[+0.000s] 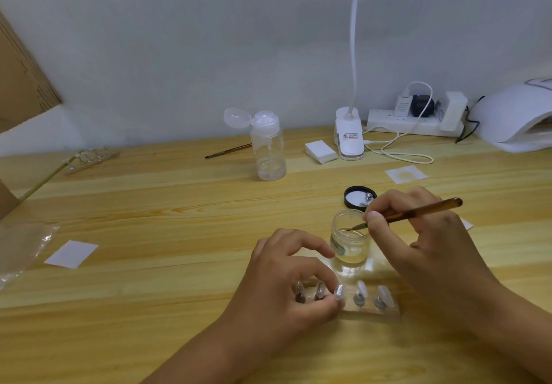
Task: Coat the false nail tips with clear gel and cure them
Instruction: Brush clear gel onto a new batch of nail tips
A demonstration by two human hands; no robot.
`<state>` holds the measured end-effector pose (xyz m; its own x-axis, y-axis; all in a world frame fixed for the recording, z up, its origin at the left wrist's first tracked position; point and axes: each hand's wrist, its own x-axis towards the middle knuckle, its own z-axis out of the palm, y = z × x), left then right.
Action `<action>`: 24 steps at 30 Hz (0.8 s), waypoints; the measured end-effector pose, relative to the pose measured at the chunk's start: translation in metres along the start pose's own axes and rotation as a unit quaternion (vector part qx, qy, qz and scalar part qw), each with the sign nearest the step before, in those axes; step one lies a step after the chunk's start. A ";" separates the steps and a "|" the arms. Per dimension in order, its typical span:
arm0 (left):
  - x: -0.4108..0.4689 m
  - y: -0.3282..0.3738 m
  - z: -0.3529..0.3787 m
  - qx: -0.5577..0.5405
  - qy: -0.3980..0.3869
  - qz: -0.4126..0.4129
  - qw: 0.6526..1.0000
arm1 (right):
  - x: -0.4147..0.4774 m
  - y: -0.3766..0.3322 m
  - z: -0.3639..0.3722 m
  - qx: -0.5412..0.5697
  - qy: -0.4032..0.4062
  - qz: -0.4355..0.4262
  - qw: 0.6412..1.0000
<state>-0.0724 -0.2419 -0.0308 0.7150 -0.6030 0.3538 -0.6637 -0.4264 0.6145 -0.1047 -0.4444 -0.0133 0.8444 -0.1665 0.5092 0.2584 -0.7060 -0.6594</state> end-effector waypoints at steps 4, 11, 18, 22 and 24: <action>0.001 0.000 0.002 0.056 0.039 0.077 0.995 | -0.001 0.000 0.000 0.008 0.005 -0.002 1.000; 0.001 0.004 0.000 0.068 0.096 0.152 0.981 | -0.002 0.001 0.001 -0.013 0.042 -0.036 0.998; 0.000 0.007 -0.011 -0.049 0.150 0.069 0.985 | -0.002 0.003 0.001 -0.010 0.031 -0.027 0.999; -0.001 0.003 -0.015 -0.105 0.169 -0.018 0.980 | -0.003 0.005 0.001 -0.007 0.020 -0.011 1.000; 0.000 0.000 -0.017 -0.132 0.171 -0.037 0.976 | -0.002 0.007 0.001 -0.007 0.012 -0.005 1.000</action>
<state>-0.0686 -0.2303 -0.0194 0.8206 -0.2971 0.4882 -0.5597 -0.2456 0.7914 -0.1045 -0.4484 -0.0192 0.8300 -0.1753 0.5295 0.2603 -0.7179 -0.6457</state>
